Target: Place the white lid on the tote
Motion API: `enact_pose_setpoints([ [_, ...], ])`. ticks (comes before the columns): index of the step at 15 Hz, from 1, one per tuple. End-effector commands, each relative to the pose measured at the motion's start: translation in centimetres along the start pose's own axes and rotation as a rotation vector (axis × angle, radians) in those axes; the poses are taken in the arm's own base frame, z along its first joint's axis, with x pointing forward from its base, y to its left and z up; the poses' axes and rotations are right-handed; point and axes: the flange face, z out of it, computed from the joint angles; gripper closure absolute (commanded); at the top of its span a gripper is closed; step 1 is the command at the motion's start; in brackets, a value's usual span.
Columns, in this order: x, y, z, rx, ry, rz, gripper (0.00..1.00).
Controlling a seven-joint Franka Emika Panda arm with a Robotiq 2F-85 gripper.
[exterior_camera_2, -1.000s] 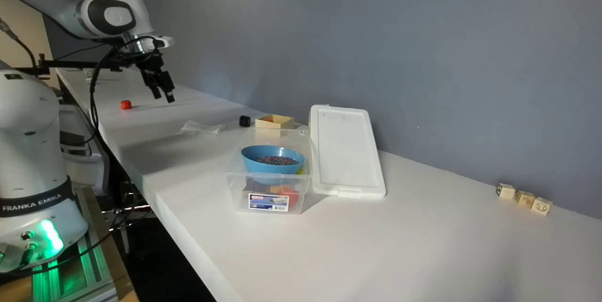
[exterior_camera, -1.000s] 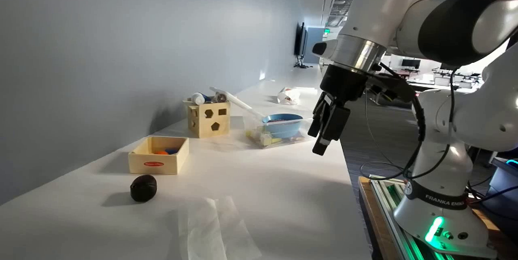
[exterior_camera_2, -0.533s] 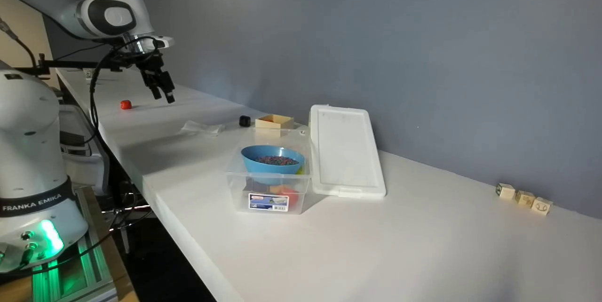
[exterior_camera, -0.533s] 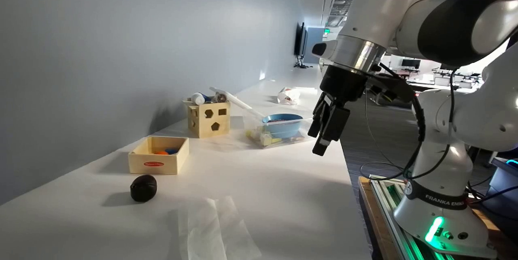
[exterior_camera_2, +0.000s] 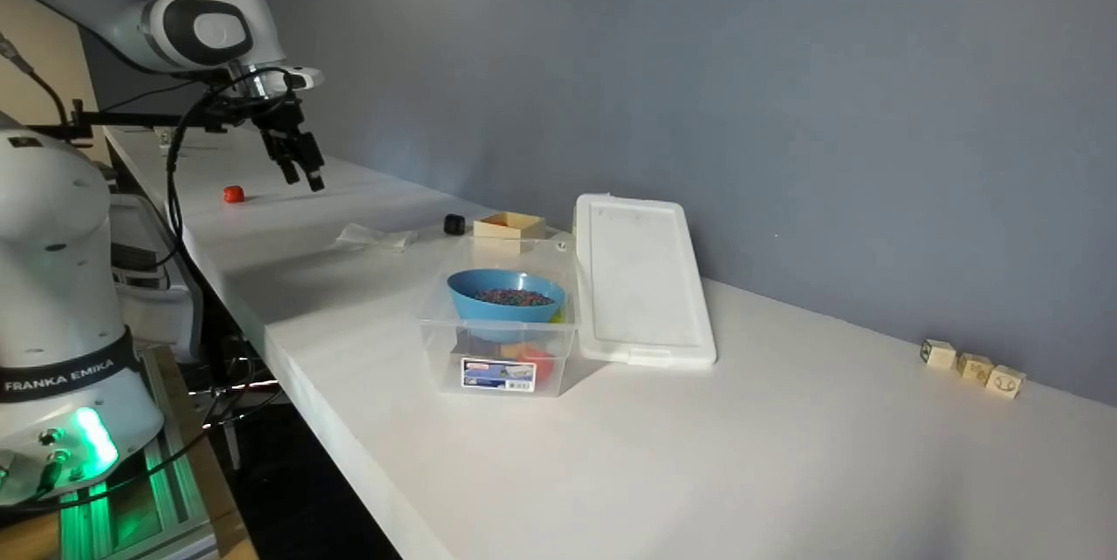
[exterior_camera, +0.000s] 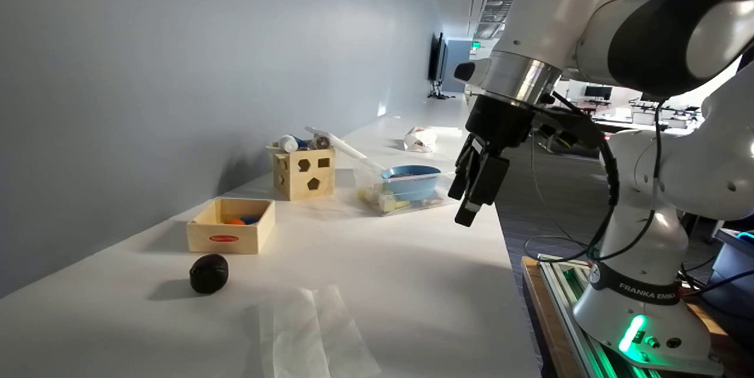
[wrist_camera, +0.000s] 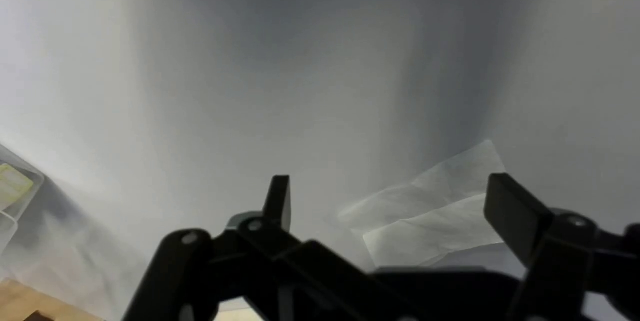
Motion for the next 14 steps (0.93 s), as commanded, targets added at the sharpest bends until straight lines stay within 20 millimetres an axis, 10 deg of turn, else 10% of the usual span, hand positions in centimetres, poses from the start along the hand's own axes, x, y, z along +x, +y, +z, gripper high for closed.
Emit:
enact_pose_setpoints([
  [1,0.0,0.0,-0.1,0.0,-0.001,0.0,0.0],
  [6,2.7,4.2,-0.7,-0.154,0.12,-0.105,0.0],
  [14,10.3,23.1,-0.7,-0.457,0.223,-0.417,0.0],
])
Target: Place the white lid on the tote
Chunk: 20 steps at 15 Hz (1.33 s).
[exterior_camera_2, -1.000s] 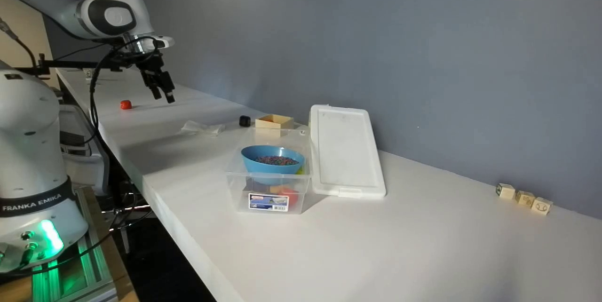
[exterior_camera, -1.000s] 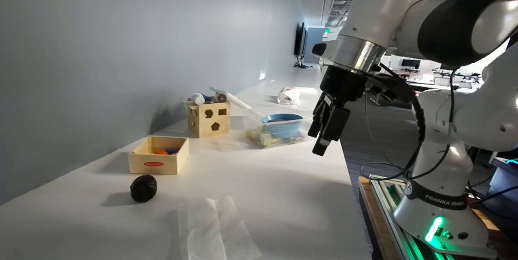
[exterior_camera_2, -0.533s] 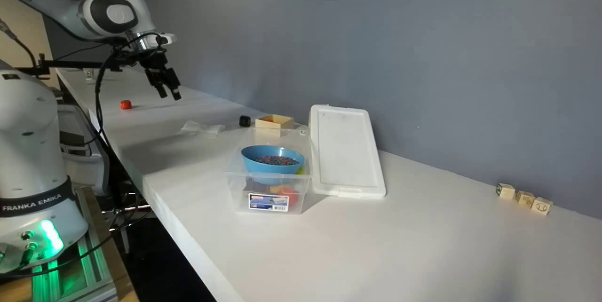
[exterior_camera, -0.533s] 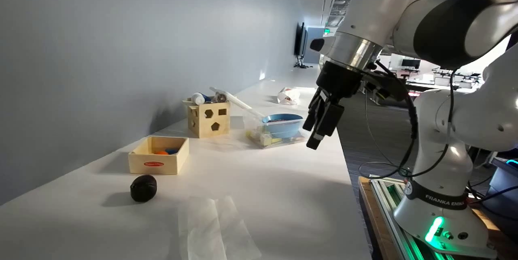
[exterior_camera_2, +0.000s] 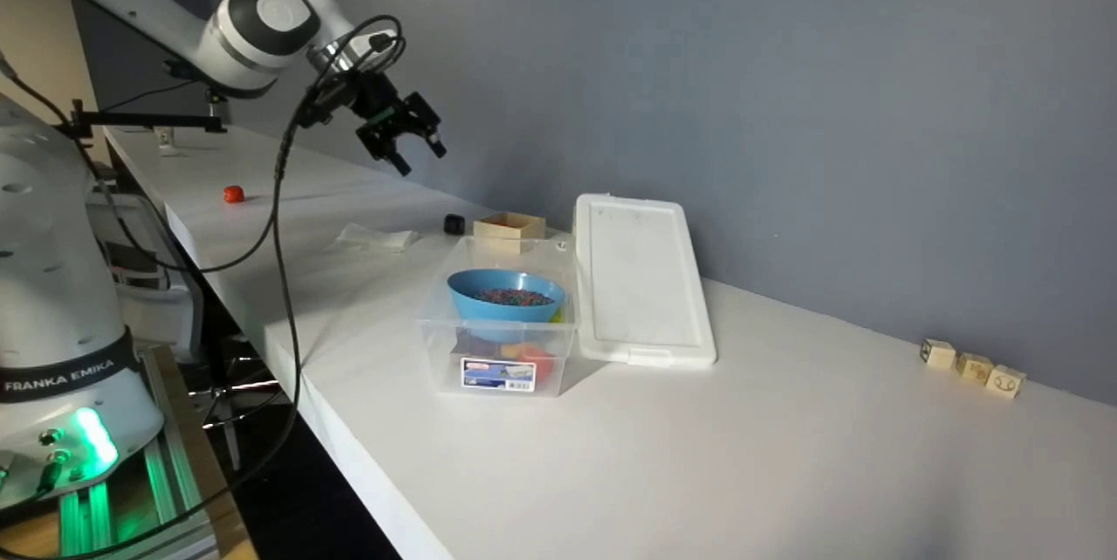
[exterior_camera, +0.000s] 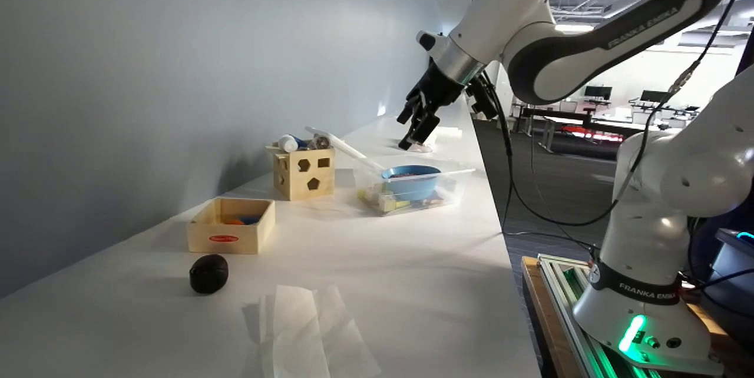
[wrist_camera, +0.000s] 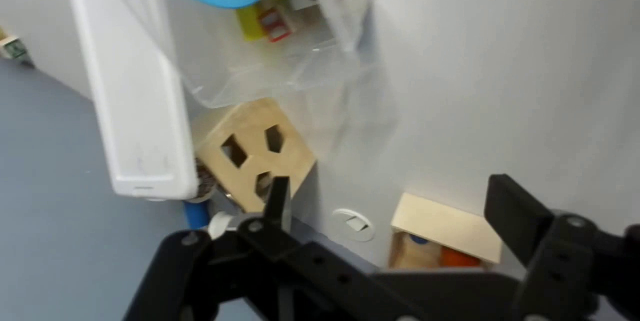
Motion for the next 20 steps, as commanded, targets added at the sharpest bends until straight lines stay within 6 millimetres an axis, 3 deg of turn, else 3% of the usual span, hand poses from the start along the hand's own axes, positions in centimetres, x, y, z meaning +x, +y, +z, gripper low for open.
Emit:
enact_pose_setpoints([
  [1,1.9,6.4,4.6,-0.086,0.016,-0.157,0.0],
  [4,4.2,8.9,8.2,-0.145,0.052,-0.204,0.0],
  [6,6.1,10.6,9.4,-0.204,0.08,-0.163,0.0],
  [7,3.6,9.0,7.6,-0.17,0.056,-0.183,0.0],
  [11,5.7,10.4,9.7,-0.186,0.066,-0.159,0.0],
  [14,5.4,11.2,9.0,-0.243,0.09,-0.093,0.0],
  [17,6.5,12.9,8.6,-0.316,0.086,0.072,0.0],
  [20,8.1,12.1,10.7,-0.411,-0.015,0.179,0.0],
])
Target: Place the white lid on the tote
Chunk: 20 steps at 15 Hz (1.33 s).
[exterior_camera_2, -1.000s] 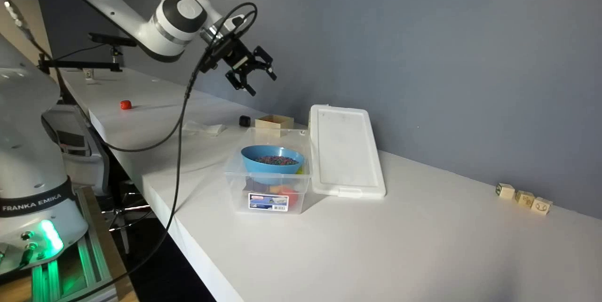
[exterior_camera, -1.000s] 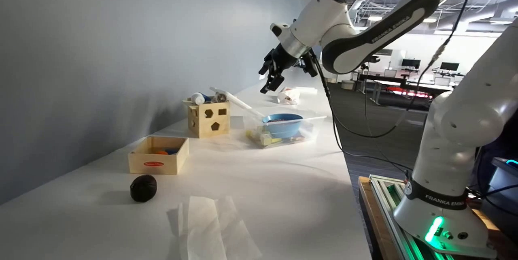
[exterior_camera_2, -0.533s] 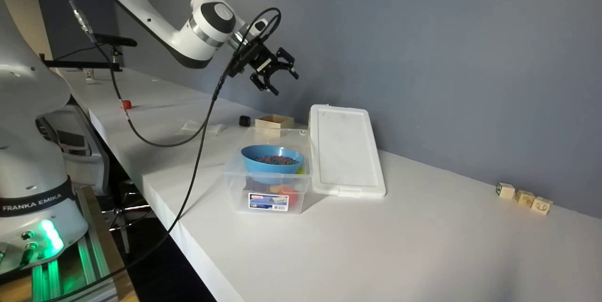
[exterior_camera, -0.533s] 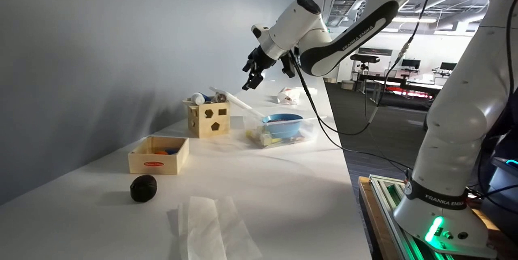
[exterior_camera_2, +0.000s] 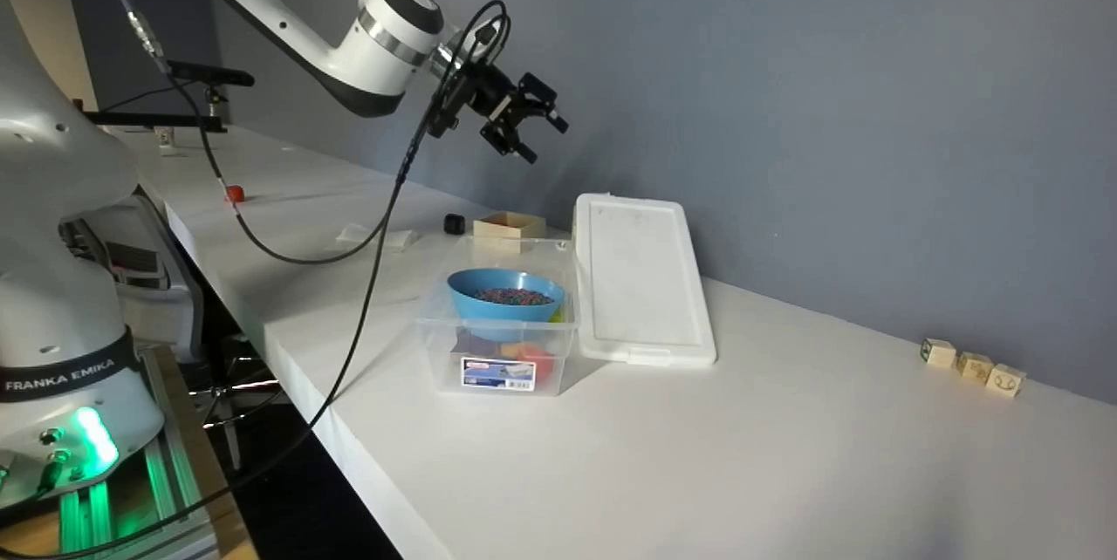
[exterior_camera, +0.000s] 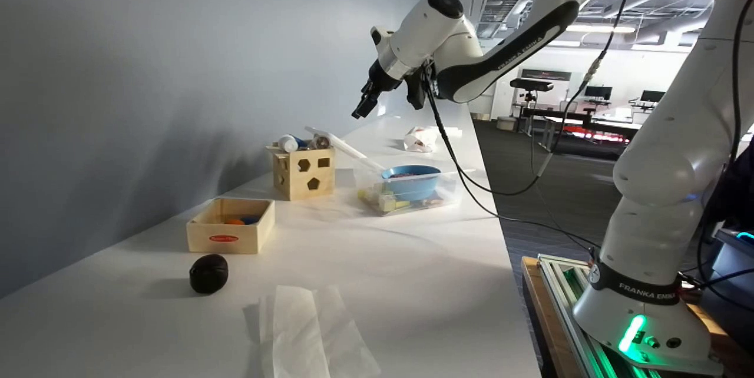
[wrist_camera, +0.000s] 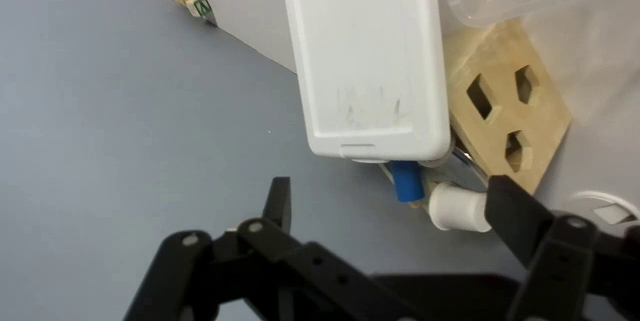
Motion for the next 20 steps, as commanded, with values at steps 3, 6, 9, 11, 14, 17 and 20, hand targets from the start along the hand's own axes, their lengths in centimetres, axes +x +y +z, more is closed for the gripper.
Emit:
enact_pose_setpoints([
  [3,2.0,-4.9,3.5,-0.155,-0.209,0.085,0.0],
  [6,1.3,-6.1,2.8,-0.119,-0.209,0.066,0.0],
  [9,1.5,-7.3,4.1,-0.096,-0.227,0.067,0.0],
  [11,2.3,-7.7,4.9,-0.14,-0.214,0.108,0.0],
  [14,4.7,-8.7,6.3,-0.155,-0.165,0.146,0.0],
  [17,6.3,-8.7,7.8,-0.222,-0.204,0.215,0.0],
  [20,7.1,-8.5,9.7,-0.292,-0.248,0.248,0.0],
])
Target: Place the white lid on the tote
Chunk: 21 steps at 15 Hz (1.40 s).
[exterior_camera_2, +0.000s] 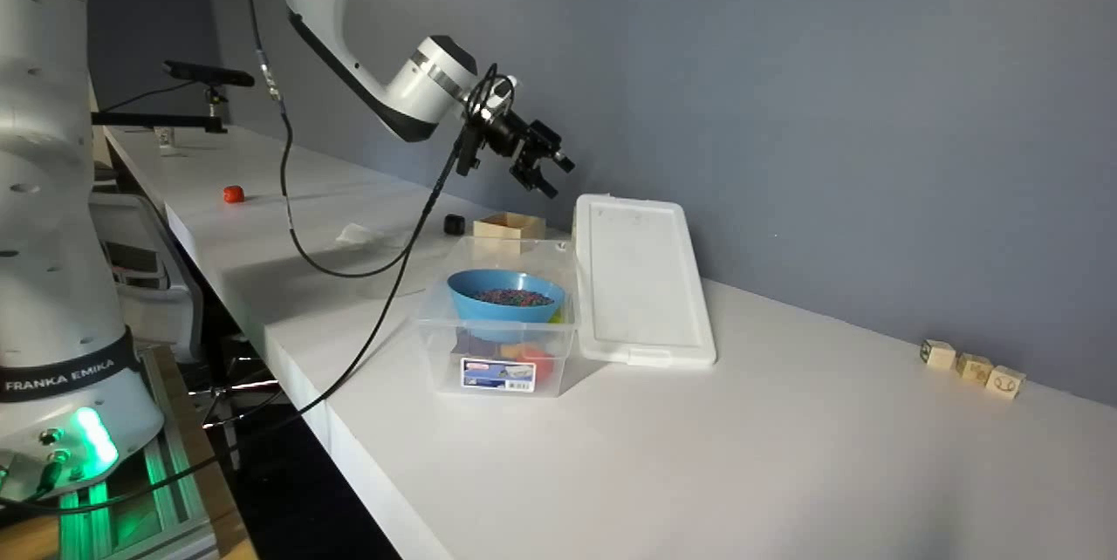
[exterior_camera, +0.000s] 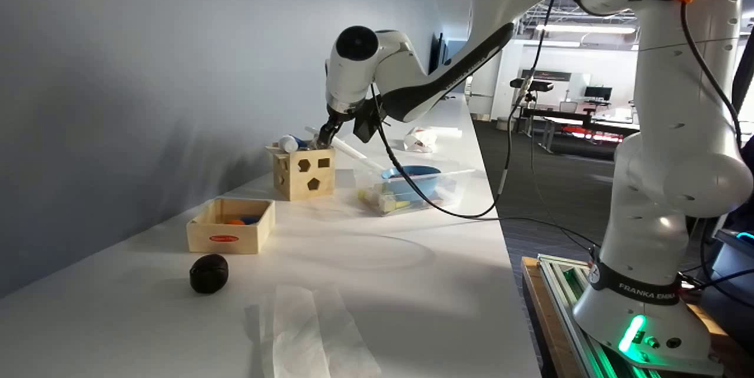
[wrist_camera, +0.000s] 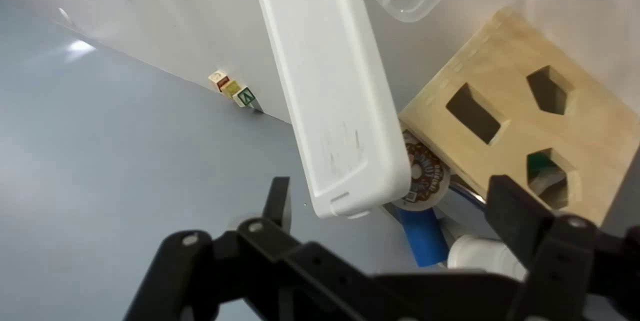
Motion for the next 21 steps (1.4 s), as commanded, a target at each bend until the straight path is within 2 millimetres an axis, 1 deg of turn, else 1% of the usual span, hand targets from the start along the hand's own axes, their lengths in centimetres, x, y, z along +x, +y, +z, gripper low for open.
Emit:
enact_pose_setpoints([
  [1,2.2,-0.7,2.1,-0.081,-0.036,0.047,0.0],
  [6,3.3,-2.8,4.4,-0.113,-0.066,0.045,0.0],
  [9,3.7,-3.6,5.3,-0.12,-0.079,0.048,0.0],
  [10,3.8,-3.4,5.4,-0.135,-0.082,0.056,0.08],
  [11,4.0,-3.0,5.3,-0.152,-0.089,0.067,0.26],
  [15,3.8,-2.1,4.9,-0.215,-0.143,0.05,0.56],
  [21,3.1,-2.2,4.5,-0.234,-0.204,0.038,0.98],
])
